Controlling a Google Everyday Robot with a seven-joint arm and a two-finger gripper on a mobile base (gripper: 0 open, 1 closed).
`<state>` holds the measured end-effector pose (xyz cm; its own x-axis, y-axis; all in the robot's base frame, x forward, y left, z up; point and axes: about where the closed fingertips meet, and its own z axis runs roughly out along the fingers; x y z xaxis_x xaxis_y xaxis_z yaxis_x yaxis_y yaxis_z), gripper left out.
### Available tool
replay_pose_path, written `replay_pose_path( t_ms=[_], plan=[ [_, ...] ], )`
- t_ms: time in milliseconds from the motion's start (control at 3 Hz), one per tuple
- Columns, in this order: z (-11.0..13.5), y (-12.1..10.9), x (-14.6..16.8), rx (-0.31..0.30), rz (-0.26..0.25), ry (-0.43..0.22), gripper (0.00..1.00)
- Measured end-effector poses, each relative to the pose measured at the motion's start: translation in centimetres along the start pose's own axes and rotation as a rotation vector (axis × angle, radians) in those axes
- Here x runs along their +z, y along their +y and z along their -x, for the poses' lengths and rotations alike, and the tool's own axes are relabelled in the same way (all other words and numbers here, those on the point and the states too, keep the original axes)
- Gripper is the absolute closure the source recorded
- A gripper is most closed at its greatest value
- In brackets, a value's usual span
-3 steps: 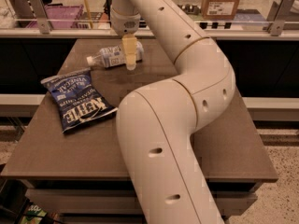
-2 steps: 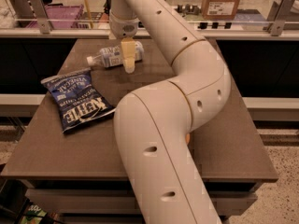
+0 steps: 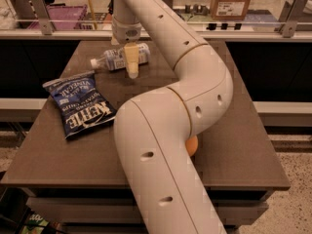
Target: Pick blue plastic bottle
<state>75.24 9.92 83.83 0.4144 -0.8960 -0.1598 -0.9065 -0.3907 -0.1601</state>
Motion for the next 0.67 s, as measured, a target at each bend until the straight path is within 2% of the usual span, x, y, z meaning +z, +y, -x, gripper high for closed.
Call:
replay_pose_path(
  t_ms=[333, 667],
  plan=[
    [0.0, -0.1, 0.6, -0.004, 0.01, 0.006, 0.0],
    [0.1, -1.1, 1.0, -0.004, -0.024, 0.0, 0.17]
  ],
)
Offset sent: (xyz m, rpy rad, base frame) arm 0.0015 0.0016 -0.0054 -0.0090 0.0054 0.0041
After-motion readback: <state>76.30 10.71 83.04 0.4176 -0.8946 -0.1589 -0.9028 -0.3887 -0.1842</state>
